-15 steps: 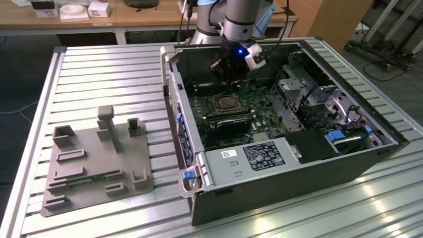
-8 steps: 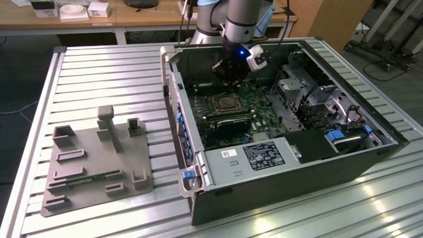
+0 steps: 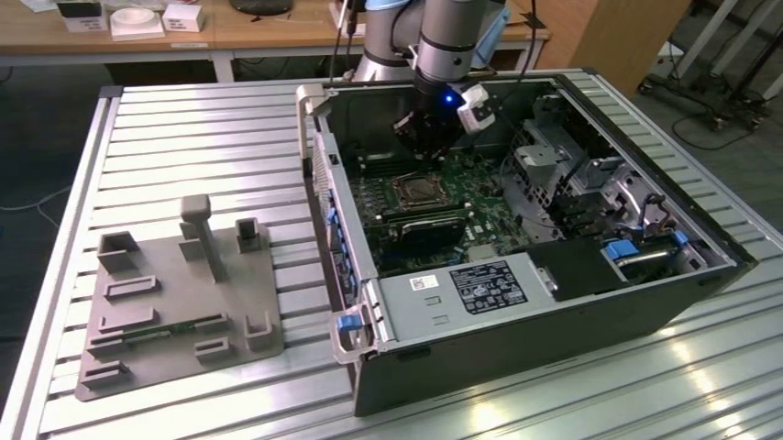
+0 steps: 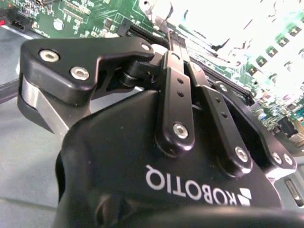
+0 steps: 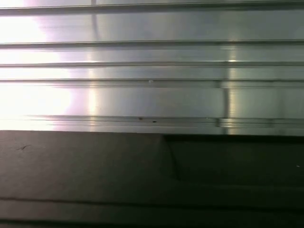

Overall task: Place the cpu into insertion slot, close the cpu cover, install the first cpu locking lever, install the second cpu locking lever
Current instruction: 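Install the first cpu locking lever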

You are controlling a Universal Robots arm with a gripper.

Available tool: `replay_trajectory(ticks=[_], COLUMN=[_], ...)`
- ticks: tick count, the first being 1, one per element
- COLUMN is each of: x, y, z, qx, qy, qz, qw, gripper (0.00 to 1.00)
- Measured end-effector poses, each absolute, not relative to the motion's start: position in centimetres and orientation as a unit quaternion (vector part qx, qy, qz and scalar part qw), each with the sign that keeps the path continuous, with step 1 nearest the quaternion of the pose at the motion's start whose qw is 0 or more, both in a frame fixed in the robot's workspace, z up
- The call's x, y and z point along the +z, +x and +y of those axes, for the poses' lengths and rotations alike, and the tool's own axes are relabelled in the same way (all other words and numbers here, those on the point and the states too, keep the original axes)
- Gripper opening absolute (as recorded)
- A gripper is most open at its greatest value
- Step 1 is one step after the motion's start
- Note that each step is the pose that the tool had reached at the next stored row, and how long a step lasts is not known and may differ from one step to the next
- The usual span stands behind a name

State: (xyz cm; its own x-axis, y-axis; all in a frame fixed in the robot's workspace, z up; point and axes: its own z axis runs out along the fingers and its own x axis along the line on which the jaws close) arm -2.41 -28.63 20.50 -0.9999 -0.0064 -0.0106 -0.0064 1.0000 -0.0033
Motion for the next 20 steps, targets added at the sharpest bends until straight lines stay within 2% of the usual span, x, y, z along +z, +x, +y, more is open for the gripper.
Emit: replay_trajectory(ticks=[20], x=[20.79], y=[-2.41], z=[-29.16], qx=[-0.001], qy=[0.002], qz=[1.0], qw=[0.006], gripper=[0.1])
